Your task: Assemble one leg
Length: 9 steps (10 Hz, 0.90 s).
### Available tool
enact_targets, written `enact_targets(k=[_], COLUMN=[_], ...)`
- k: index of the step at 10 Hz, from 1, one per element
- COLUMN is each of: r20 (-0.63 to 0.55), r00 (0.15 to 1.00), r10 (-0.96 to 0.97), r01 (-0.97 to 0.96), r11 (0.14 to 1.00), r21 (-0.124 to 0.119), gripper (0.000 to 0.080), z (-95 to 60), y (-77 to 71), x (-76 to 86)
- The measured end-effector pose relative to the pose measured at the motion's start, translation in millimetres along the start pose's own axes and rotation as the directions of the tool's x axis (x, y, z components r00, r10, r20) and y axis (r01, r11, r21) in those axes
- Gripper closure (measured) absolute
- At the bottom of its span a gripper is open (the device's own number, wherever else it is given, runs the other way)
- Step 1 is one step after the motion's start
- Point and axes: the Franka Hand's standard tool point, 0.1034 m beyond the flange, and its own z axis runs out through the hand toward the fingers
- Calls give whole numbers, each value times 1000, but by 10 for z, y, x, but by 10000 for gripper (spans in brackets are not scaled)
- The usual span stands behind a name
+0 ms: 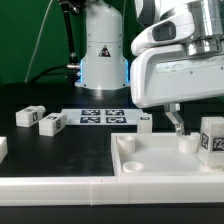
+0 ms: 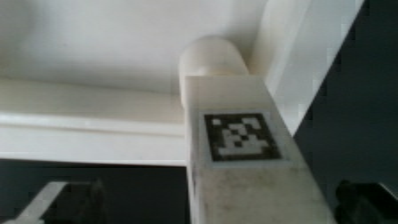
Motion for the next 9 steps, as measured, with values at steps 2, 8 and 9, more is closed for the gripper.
enact_targets(k=[2,8,9], r20=[134,296,295], r00=[991,955,955], r10=[2,1,0], r01=[-4,-13,-13], r11=[1000,999,999], r21=[16,39,39], gripper=[151,264,463], z=[-21,-29,-30], y=[-2,19,19], x=[58,114,115])
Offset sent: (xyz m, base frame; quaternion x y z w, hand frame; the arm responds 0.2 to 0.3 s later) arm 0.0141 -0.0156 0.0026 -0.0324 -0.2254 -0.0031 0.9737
